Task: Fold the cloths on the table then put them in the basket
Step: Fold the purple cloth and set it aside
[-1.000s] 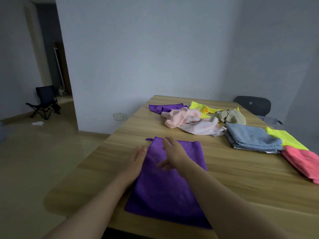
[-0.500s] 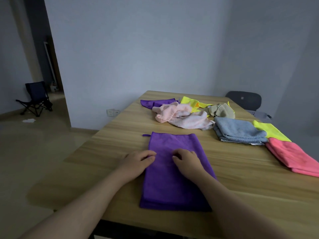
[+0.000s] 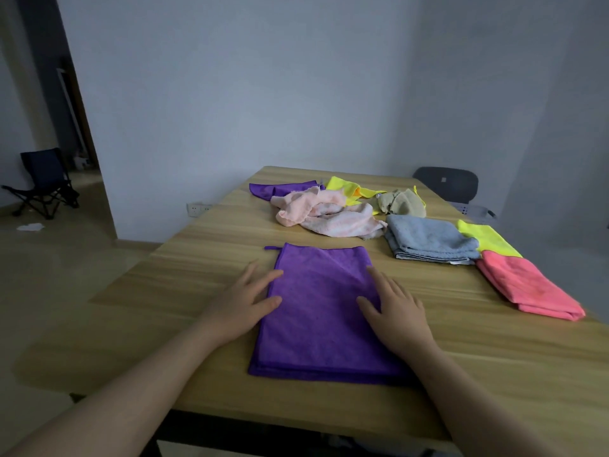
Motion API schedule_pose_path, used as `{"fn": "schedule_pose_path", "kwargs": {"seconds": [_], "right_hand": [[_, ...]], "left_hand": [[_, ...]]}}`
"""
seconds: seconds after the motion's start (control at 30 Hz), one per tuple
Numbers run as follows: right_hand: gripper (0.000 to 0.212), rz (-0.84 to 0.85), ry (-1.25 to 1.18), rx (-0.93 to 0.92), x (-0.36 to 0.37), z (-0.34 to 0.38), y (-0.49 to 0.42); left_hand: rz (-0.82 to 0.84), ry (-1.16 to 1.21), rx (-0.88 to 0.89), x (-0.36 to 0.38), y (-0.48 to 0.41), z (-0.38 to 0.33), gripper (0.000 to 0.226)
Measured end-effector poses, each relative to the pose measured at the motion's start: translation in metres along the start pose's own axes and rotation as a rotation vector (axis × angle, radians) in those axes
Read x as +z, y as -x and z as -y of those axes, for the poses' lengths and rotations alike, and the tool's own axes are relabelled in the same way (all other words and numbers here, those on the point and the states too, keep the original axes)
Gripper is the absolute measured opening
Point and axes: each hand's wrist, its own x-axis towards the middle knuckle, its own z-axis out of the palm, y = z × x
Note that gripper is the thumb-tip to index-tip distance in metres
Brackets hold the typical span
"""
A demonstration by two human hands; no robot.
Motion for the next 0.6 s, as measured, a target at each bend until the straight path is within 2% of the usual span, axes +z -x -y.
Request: {"fn": "schedule_pose_path", "kwargs": {"seconds": [0.07,0.13,0.2,0.27,0.43,0.53,0.6], "right_hand": [[0.059,0.024,-0.037,-0.055,-0.003,-0.006,0.01],[0.056,0.141,-0.005,-0.097,-0.006,-0.009,0.015],[0.055,0.264,0.079,-0.131,-0.007,-0.011,0.016],[0.056,0.339,0.141,-0.151,-0.007,-0.01,0.017],[0.058,0.329,0.175,-0.162,-0.014,-0.016,0.031],[0.052,0.301,0.123,-0.3,-0.024,-0.023,0.048],[0.048,0.364,0.091,-0.377,-0.031,-0.026,0.057]], "left_hand": [[0.005,0.021,0.158,-0.002,0.011,0.002,0.055],[0.139,-0.148,0.247,-0.001,0.017,-0.001,0.055],[0.269,-0.392,0.249,0.001,0.018,-0.004,0.054],[0.324,-0.497,0.23,0.001,0.019,-0.006,0.055],[0.361,-0.493,0.244,-0.01,0.034,-0.008,0.054],[0.33,-0.435,0.285,-0.013,0.046,-0.01,0.053],[0.357,-0.376,0.294,-0.015,0.053,-0.011,0.049]]}}
